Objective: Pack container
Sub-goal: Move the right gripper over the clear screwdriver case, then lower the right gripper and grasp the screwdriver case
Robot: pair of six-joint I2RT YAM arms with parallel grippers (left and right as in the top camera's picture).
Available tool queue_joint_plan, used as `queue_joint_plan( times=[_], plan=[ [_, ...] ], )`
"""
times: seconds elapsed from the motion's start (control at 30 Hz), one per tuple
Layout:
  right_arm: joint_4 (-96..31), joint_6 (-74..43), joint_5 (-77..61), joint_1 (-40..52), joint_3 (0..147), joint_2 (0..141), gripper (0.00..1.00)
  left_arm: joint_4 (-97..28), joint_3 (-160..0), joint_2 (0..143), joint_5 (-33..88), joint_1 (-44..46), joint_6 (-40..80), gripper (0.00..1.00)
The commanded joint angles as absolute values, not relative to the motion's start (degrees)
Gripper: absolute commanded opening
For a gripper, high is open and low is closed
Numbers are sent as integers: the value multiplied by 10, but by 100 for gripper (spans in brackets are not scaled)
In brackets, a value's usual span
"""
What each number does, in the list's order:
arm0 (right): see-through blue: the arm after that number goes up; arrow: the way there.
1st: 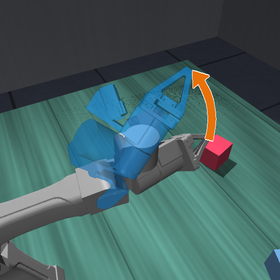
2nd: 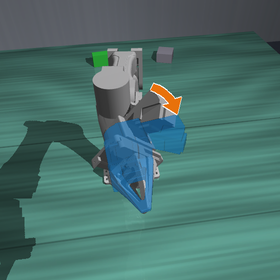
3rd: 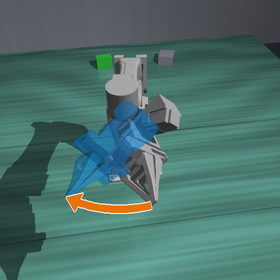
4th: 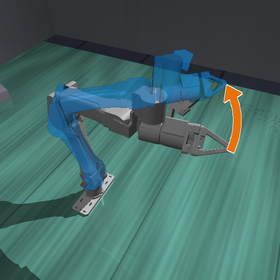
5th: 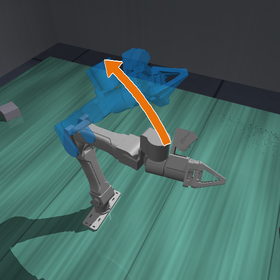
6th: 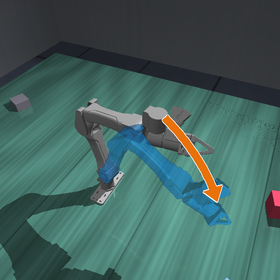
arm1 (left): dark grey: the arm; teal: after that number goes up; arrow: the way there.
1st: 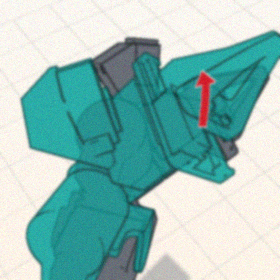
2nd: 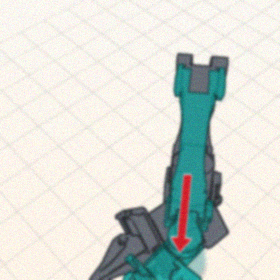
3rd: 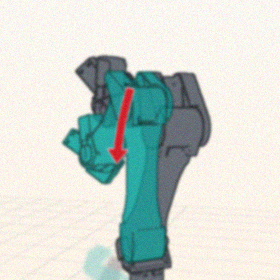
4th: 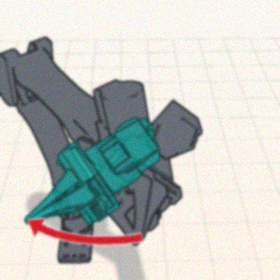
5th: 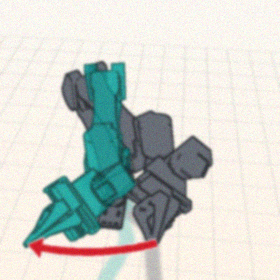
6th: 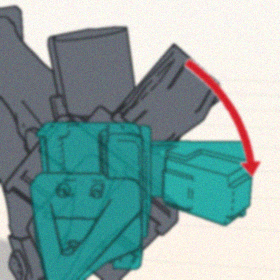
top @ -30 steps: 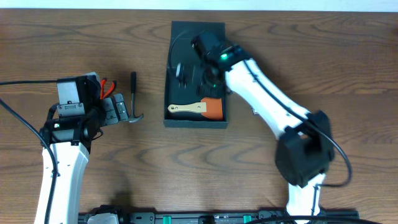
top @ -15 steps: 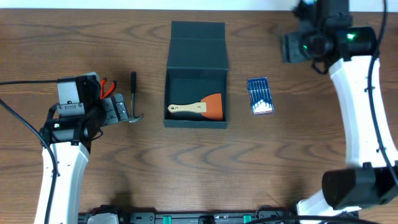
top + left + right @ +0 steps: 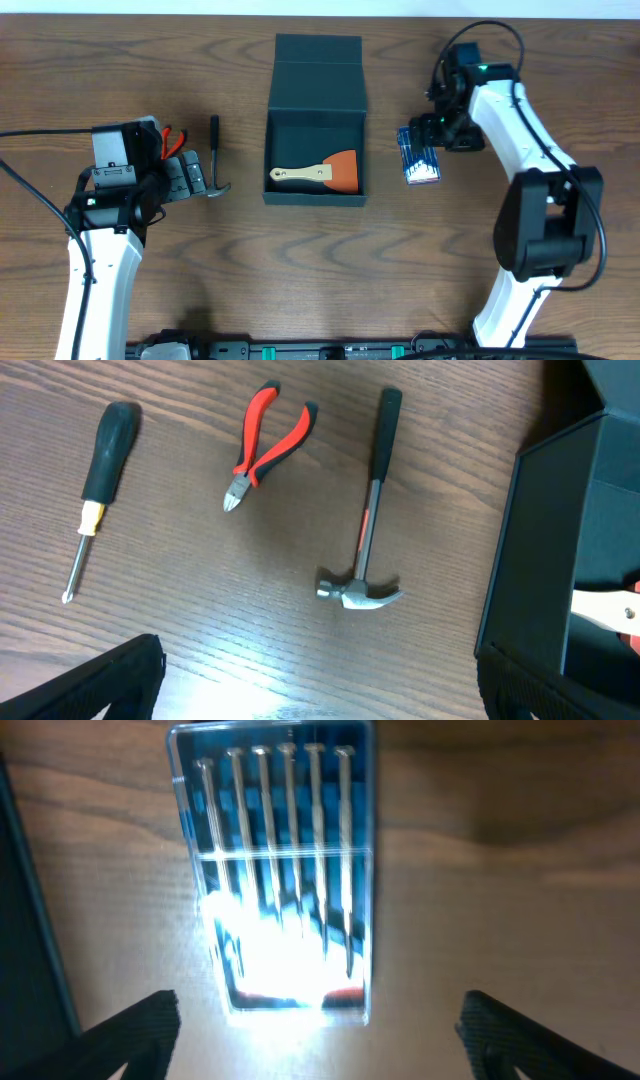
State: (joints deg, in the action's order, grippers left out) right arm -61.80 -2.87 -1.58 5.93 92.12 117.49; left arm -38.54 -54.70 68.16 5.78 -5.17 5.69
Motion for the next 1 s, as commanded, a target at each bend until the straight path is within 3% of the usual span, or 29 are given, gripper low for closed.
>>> queue_joint_plan(
  times=[0.0,0.3,0.97],
  plan=[
    [-609,8,-3,63,921,1199,94,-386,-557,685,51,-55,48,98],
    [-584,79,-64,65,921,1248,99,-386,-557,685,51,-55,48,98],
    [-559,63,-75,73,921,1257,98,-386,-557,685,51,-55,48,98]
  ],
)
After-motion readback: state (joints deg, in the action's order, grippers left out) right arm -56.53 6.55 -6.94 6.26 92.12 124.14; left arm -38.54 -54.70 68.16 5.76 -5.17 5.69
